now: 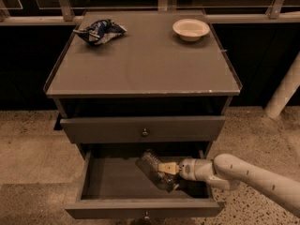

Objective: Place water bottle into middle drawer

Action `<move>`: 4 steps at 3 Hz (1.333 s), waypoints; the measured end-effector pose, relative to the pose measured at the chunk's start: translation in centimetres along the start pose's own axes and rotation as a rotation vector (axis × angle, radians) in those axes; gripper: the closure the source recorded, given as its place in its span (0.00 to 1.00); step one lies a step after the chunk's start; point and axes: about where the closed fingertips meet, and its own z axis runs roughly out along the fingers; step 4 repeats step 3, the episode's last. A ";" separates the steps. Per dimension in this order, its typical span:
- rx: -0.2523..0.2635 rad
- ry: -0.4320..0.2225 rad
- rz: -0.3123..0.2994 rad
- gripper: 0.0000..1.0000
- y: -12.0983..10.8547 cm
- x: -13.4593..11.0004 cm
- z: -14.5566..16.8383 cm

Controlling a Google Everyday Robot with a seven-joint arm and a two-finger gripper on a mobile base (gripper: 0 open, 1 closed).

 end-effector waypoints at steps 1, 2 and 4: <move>0.000 0.000 0.000 0.12 0.0 0.0 0.0; 0.000 0.000 0.000 0.00 0.0 0.0 0.0; 0.000 0.000 0.000 0.00 0.0 0.0 0.0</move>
Offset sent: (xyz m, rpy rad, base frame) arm 0.0000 0.0000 0.0000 0.0000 0.0000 0.0000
